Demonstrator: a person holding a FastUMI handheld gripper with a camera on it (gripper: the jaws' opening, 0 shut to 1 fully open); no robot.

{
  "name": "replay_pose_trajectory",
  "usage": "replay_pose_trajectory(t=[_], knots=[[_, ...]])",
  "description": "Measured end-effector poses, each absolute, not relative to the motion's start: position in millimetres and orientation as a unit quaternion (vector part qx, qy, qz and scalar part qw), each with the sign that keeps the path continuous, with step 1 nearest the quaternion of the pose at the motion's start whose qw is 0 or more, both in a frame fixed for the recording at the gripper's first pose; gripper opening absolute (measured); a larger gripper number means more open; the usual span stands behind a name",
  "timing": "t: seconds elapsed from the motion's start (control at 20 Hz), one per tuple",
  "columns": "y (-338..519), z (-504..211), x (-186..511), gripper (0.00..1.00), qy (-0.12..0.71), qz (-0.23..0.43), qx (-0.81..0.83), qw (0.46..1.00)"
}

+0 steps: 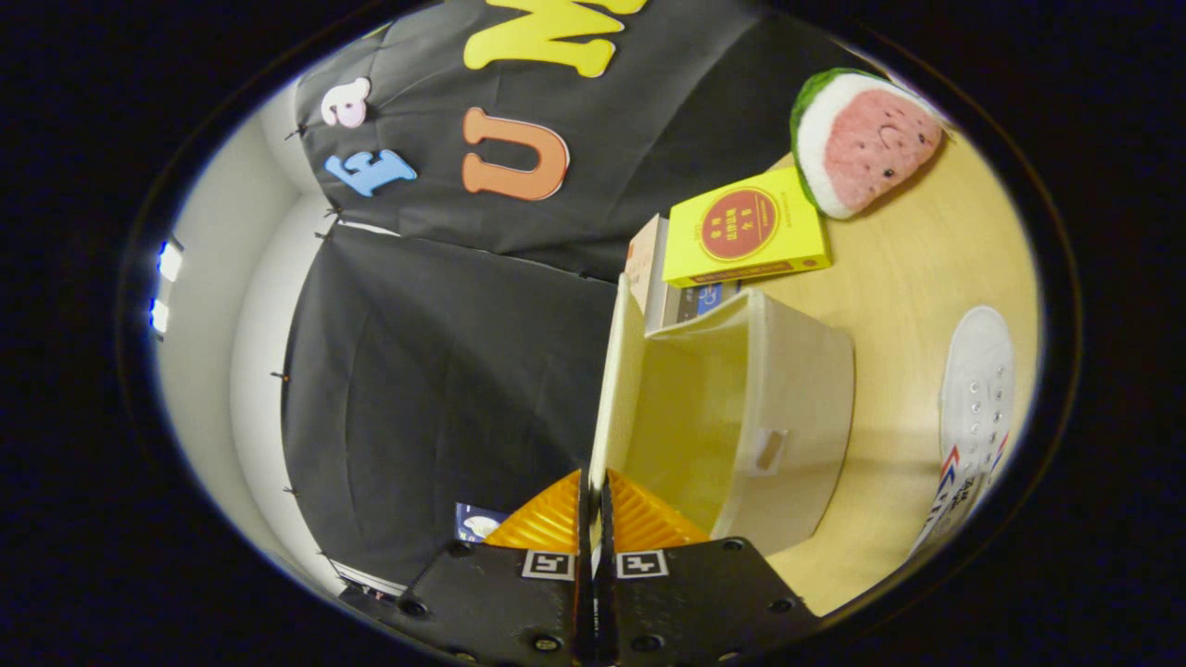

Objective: Open the storage box then place both shoes into the box .Put the left shoe in first, then the right shoe, with the right side of both shoes facing outward in a uniform manner.

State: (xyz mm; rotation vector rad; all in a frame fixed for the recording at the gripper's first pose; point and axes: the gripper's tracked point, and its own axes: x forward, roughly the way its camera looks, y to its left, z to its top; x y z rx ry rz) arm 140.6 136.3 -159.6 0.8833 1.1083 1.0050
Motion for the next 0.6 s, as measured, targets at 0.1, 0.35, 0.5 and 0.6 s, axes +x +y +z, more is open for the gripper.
replay_pose_trajectory(t=[0.1,0.35,0.5,0.6], knots=[[155,-141,140,0.02,0.481,0.449,0.372,0.655],[213,-105,141,0.02,0.478,0.457,0.354,0.661],[253,-91,142,0.04,0.481,0.462,0.334,0.666],[279,-84,138,0.05,0.482,0.465,0.319,0.671]])
